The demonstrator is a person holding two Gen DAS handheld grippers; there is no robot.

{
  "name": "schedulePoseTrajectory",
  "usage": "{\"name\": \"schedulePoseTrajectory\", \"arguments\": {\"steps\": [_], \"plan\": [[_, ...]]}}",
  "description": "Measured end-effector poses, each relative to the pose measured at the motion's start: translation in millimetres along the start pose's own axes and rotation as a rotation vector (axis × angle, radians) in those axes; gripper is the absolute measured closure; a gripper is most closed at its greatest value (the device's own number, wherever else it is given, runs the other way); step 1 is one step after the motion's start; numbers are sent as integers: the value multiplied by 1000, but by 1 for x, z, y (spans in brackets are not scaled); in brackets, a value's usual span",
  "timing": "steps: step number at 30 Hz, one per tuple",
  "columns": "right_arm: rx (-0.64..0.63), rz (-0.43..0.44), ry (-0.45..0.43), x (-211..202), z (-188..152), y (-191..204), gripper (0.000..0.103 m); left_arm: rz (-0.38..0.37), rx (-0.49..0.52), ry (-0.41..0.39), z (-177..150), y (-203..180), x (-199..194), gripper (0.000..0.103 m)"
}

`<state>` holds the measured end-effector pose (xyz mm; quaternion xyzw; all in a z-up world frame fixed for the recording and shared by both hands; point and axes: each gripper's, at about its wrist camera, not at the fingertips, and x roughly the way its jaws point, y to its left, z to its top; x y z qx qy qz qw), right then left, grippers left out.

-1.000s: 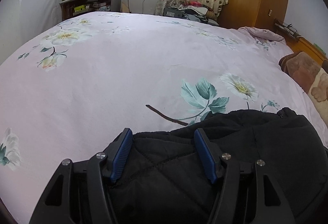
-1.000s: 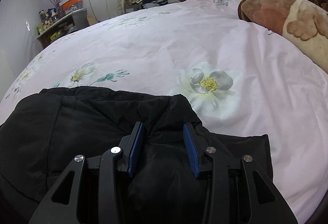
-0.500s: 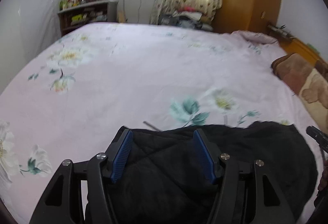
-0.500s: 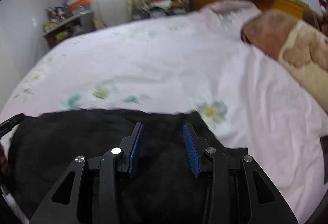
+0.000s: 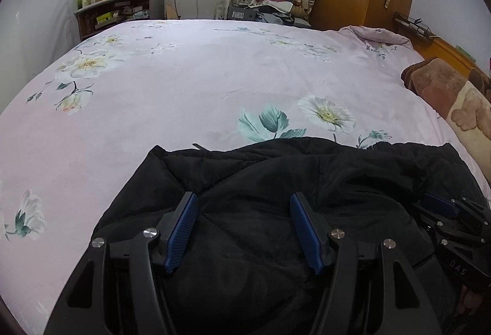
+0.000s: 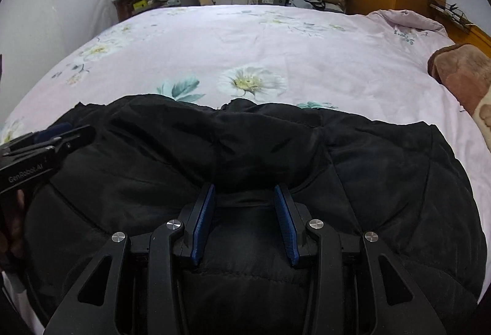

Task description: Fold large clothes

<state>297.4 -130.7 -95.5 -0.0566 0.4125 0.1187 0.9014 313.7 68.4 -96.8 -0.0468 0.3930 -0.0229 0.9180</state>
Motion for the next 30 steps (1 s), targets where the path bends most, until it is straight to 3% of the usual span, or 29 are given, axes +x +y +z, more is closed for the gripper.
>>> {"name": "schedulePoseTrajectory", "arguments": {"steps": [4, 7, 12, 17, 22, 25, 30], "plan": [[6, 9, 12, -11, 5, -6, 63, -30, -1, -8, 7, 5, -33, 39], [54, 43, -32, -49, 7, -17, 63, -45, -11, -45, 4, 18, -72, 39], [104, 52, -95, -104, -17, -51, 63, 3, -30, -48, -23, 50, -108, 38], [171, -2, -44, -121, -49, -99, 61, 16, -166, 33, -56, 91, -106, 38], [210, -43, -50, -132, -64, -125, 61, 18, -213, 25, -60, 100, -98, 39], [270, -63, -57, -126, -64, -142, 61, -53, -214, 41, -54, 91, -85, 65], [338, -101, 15, -100, -74, -165, 61, -69, -138, 82, -53, 66, -57, 65]]}}
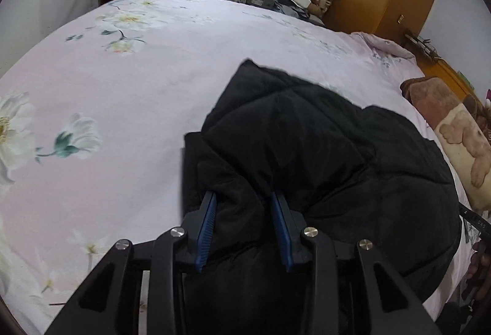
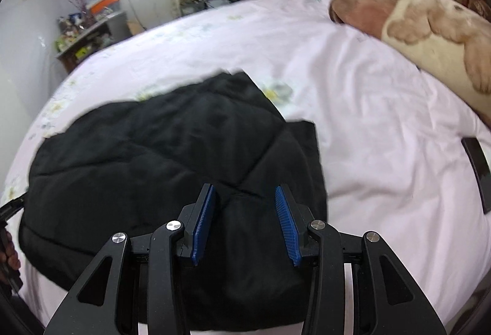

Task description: Fold large clothes

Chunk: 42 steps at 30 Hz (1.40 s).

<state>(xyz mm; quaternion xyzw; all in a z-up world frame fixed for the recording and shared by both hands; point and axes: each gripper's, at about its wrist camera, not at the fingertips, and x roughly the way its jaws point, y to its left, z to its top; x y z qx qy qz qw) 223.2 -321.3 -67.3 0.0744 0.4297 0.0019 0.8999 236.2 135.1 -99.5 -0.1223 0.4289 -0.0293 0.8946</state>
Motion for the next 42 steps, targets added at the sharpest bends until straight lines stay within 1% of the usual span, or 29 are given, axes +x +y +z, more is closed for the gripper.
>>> {"name": "schedulePoseTrajectory", "arguments": {"steps": [4, 7, 8, 9, 10, 11, 13, 17, 20, 22, 24, 26, 27, 29, 31, 32, 35, 39, 42], "plan": [[4, 11, 6, -1, -2, -7, 61, 27, 43, 5, 3, -8, 1, 65], [-2, 14, -15, -13, 0, -8, 61, 57, 55, -12, 6, -10, -14, 65], [0, 22, -20, -16, 1, -9, 61, 66, 56, -17, 7, -9, -18, 63], [1, 27, -22, -18, 2, -10, 61, 72, 56, -23, 8, -9, -23, 63], [0, 31, -27, -22, 2, -11, 60, 78, 57, -29, 9, -8, -26, 61], [-3, 33, -30, -22, 3, -12, 54, 87, 60, -33, 9, -8, -30, 59], [-4, 38, -32, -24, 4, -13, 49, 101, 69, -45, 11, -8, -35, 57], [5, 37, -25, -20, 6, -16, 49, 117, 83, -55, 12, -6, -36, 55], [7, 36, -11, -14, 5, -18, 49, 122, 65, -39, 11, 1, -29, 52], [8, 28, 4, -8, 4, -21, 49, 109, 40, -22, 9, 7, -21, 48], [23, 34, 34, 2, 1, -26, 46, 83, 19, -4, 8, 12, -12, 44], [56, 60, 64, 12, 0, -35, 38, 64, 1, 7, 5, 15, -3, 36], [74, 71, 74, 17, -1, -40, 35, 46, -11, 10, 5, 17, 2, 35], [103, 94, 92, 25, -1, -49, 28, 4, -42, 24, 5, 22, 11, 28], [123, 123, 107, 32, -1, -55, 27, -40, -73, 40, 6, 28, 20, 24], [123, 137, 112, 36, -1, -57, 27, -64, -89, 52, 7, 32, 25, 21], [108, 157, 122, 43, 0, -59, 27, -117, -122, 77, 9, 37, 37, 16], [106, 181, 131, 53, 2, -62, 27, -134, -104, 85, 14, 31, 47, 14], [128, 208, 145, 59, 2, -64, 27, -158, -119, 94, 13, 33, 48, 14]]}}
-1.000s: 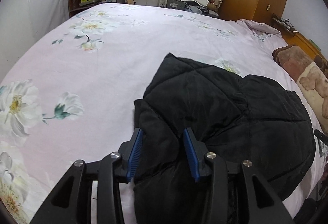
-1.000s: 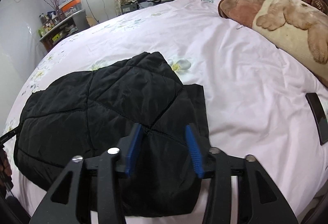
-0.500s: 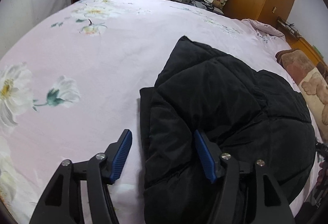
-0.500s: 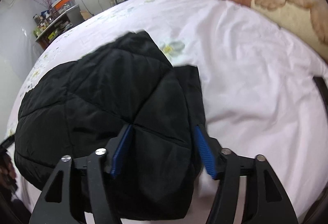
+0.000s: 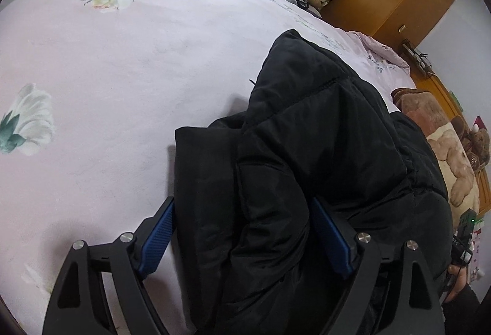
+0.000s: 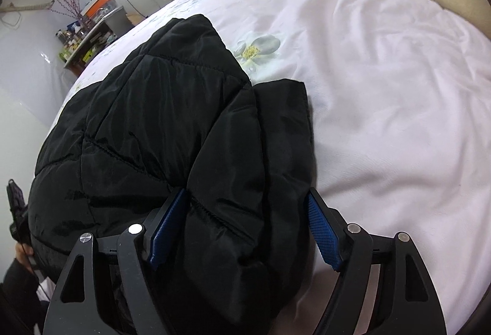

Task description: Fold large clothes

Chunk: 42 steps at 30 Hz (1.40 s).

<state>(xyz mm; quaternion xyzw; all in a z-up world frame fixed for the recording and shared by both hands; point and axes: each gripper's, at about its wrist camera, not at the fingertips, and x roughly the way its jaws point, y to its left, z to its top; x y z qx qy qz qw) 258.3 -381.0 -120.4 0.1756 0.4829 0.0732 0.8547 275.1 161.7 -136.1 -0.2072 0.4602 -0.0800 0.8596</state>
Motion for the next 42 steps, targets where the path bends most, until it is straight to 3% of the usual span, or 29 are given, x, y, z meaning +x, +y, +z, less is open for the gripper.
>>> {"name": "schedulePoseTrajectory", "arguments": {"steps": [9, 16, 18, 20, 27, 30, 32, 35, 42], "plan": [[84, 132, 46, -2, -15, -24, 27, -34, -13, 12, -14, 8, -5, 15], [52, 149, 68, 11, 0, -20, 27, -40, 0, 37, -2, 6, 4, 14], [51, 156, 72, 9, -3, -20, 30, -50, -7, 32, -5, 7, 2, 16], [48, 174, 66, 4, -8, -20, 40, -60, -12, 29, -10, 8, -1, 17], [25, 163, 72, 14, -1, -16, 43, -37, 27, 42, -5, -1, 9, 18], [31, 150, 68, 17, 3, -8, 50, -17, 46, 31, -7, -10, 6, 33], [24, 135, 60, 12, 2, -3, 62, 9, 59, 26, -8, -17, -1, 52], [3, 94, 46, -3, 6, 10, 73, 74, 99, 13, -6, -31, -14, 68], [-44, 99, -41, -72, 4, 33, 80, 88, 120, -83, -18, -52, -89, 75]]}}
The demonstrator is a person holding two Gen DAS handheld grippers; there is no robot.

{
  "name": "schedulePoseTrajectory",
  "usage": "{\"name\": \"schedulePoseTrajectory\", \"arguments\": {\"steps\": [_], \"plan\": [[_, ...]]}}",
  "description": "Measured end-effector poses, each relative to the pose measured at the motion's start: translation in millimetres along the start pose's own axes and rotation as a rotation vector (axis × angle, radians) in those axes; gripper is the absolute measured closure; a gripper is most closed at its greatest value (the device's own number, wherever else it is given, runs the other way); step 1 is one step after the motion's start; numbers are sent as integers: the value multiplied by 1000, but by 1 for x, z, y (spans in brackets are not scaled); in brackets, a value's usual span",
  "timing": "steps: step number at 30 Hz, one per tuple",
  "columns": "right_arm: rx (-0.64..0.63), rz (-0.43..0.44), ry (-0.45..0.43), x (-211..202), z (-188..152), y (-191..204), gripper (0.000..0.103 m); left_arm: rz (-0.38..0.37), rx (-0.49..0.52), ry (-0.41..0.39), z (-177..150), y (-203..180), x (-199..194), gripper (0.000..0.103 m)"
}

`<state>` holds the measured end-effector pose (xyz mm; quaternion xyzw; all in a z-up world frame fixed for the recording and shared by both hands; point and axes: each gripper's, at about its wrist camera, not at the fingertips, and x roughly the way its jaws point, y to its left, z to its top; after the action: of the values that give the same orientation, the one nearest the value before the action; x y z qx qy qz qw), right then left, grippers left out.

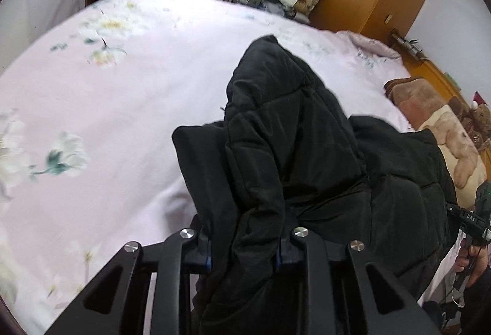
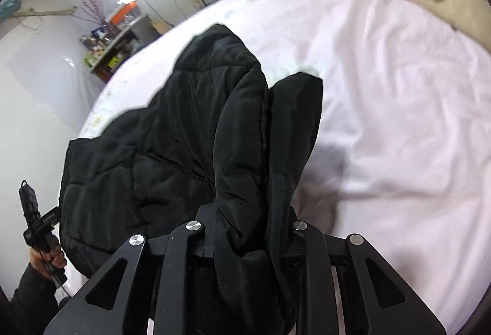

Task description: Fold large clothes

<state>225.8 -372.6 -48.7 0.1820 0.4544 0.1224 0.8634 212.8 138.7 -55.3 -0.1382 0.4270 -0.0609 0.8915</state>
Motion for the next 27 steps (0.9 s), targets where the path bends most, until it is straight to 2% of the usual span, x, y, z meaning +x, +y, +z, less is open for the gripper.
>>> {"name": "schedulePoseTrajectory", "arguments": {"steps": [8, 13, 27], "plan": [[-32, 51, -31, -62, -43, 19, 80, -29, -36, -56, -46, 8, -76, 76], [-42, 66, -29, -70, -53, 27, 80, -25, -52, -63, -49, 3, -85, 76], [-69, 87, -45, -58, -33, 38, 80, -18, -40, -97, -26, 5, -86, 75]]}}
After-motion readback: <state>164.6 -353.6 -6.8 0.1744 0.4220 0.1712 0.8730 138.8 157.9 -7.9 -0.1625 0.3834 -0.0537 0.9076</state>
